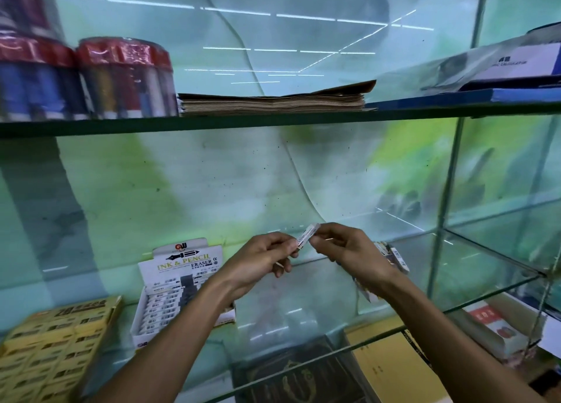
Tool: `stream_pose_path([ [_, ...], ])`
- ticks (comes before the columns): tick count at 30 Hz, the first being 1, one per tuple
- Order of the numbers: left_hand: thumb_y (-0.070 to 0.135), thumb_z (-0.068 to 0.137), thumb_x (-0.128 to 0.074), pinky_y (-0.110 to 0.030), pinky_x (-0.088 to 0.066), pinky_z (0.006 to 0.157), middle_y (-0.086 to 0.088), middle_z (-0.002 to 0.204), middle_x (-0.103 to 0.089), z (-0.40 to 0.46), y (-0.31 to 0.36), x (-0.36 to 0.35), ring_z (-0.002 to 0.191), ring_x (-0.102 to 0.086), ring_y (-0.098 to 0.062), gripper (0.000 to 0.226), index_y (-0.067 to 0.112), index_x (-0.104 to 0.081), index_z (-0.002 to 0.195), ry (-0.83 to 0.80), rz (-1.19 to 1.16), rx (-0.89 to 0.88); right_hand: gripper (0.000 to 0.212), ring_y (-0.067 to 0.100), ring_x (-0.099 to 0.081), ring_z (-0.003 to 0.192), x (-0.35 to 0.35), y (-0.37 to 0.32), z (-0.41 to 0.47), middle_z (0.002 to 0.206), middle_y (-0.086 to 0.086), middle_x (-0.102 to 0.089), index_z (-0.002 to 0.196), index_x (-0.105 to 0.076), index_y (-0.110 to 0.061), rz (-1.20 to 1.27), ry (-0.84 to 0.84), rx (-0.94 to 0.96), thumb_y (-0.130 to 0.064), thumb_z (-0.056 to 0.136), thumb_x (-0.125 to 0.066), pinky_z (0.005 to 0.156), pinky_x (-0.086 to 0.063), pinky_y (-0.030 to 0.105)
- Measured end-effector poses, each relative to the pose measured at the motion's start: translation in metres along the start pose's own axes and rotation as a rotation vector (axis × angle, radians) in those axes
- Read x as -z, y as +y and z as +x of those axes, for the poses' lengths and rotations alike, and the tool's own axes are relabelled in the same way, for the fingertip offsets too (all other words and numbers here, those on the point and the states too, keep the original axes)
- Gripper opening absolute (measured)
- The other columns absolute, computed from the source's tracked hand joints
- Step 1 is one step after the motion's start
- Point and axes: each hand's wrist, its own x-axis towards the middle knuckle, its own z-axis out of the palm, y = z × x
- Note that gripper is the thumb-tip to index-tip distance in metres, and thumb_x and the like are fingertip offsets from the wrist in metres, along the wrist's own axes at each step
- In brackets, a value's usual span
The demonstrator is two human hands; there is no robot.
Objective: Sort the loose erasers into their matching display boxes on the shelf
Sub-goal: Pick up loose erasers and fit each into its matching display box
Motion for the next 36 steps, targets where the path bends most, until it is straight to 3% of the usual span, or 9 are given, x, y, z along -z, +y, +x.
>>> stream_pose_path([
  [4, 0.019, 0.099, -0.055, -0.026, -0.044, 0.059, 0.000, 0.090, -0.070, -0.016, 0.005, 0.009, 0.068, -0.058, -0.014, 0.020, 0.007, -0.069, 0.106, 0.040, 0.052, 0.005, 0.007, 0.009, -0.054, 0.069, -0.020, -0.005, 0.004, 0.080, 0.000, -0.066, 0.094, -0.070, -0.010, 0.082, -0.025, -0.006, -0.016, 0.092, -0.065, 0.068, -0.042, 0.022],
  [7, 0.023, 0.099, -0.056, -0.026, -0.047, 0.061, -0.002, 0.100, -0.072, -0.028, 0.009, 0.026, 0.071, -0.061, -0.013, 0.019, 0.012, -0.069, 0.108, 0.137, 0.108, -0.012, 0.010, 0.023, -0.070, 0.089, -0.031, -0.007, 0.008, 0.096, 0.012, -0.074, 0.098, -0.063, -0.006, 0.207, -0.024, -0.087, -0.015, 0.095, -0.060, 0.076, -0.049, 0.034],
  [11, 0.025, 0.097, -0.059, -0.030, -0.047, 0.062, -0.001, 0.096, -0.070, -0.049, 0.016, 0.057, 0.069, -0.062, -0.013, 0.017, 0.015, -0.070, 0.103, 0.266, 0.158, -0.058, 0.012, 0.034, -0.071, 0.080, -0.047, -0.006, 0.010, 0.089, 0.019, -0.069, 0.107, -0.057, -0.004, 0.315, -0.025, -0.178, -0.013, 0.097, -0.056, 0.064, -0.054, 0.036],
  [16, 0.028, 0.094, -0.063, -0.023, -0.047, 0.065, 0.003, 0.091, -0.071, -0.074, 0.020, 0.087, 0.068, -0.061, -0.005, 0.010, 0.023, -0.070, 0.099, 0.361, 0.362, -0.099, 0.010, 0.017, -0.064, 0.060, -0.074, -0.003, 0.016, 0.083, 0.005, -0.064, 0.100, -0.067, -0.020, -0.063, -0.107, 0.034, -0.014, 0.095, -0.060, 0.059, -0.048, 0.028],
  [21, 0.024, 0.089, -0.069, -0.020, -0.049, 0.069, 0.005, 0.098, -0.067, -0.099, 0.024, 0.100, 0.079, -0.062, -0.008, 0.015, 0.024, -0.068, 0.105, 0.336, 0.666, -0.182, 0.016, 0.004, -0.059, 0.064, -0.112, -0.022, 0.017, 0.089, -0.012, -0.063, 0.109, -0.060, -0.022, -0.455, -0.202, 0.344, -0.020, 0.093, -0.063, 0.060, -0.041, 0.011],
  [25, 0.031, 0.089, -0.070, -0.027, -0.052, 0.074, 0.012, 0.100, -0.067, -0.114, 0.019, 0.113, 0.083, -0.061, -0.002, 0.012, 0.026, -0.069, 0.099, 0.293, 0.879, -0.204, 0.017, 0.000, -0.057, 0.069, -0.138, -0.032, 0.015, 0.091, -0.011, -0.061, 0.107, -0.050, -0.025, -0.488, -0.253, 0.434, -0.024, 0.094, -0.062, 0.060, -0.037, 0.010],
  [28, 0.035, 0.089, -0.069, -0.029, -0.052, 0.072, 0.012, 0.095, -0.066, -0.122, 0.016, 0.124, 0.080, -0.060, -0.004, 0.011, 0.027, -0.068, 0.097, 0.306, 0.927, -0.208, 0.019, 0.001, -0.059, 0.077, -0.150, -0.037, 0.015, 0.093, -0.013, -0.062, 0.109, -0.050, -0.026, -0.474, -0.262, 0.446, -0.027, 0.094, -0.062, 0.065, -0.044, 0.013],
  [33, 0.032, 0.088, -0.070, -0.014, -0.041, 0.069, 0.011, 0.095, -0.059, -0.133, 0.004, 0.144, 0.083, -0.055, 0.000, 0.010, 0.028, -0.066, 0.096, 0.402, 0.985, -0.171, 0.018, 0.004, -0.059, 0.081, -0.150, -0.034, 0.017, 0.095, -0.014, -0.062, 0.109, -0.050, -0.031, -0.494, -0.213, 0.438, -0.031, 0.095, -0.060, 0.067, -0.046, 0.017],
  [36, 0.033, 0.086, -0.072, -0.023, -0.046, 0.076, 0.011, 0.093, -0.058, -0.134, -0.007, 0.150, 0.085, -0.056, -0.001, 0.012, 0.026, -0.069, 0.096, 0.411, 1.013, -0.116, 0.016, 0.005, -0.059, 0.079, -0.144, -0.026, 0.016, 0.093, -0.014, -0.062, 0.108, -0.051, -0.031, -0.512, -0.187, 0.401, -0.028, 0.095, -0.060, 0.070, -0.048, 0.024],
])
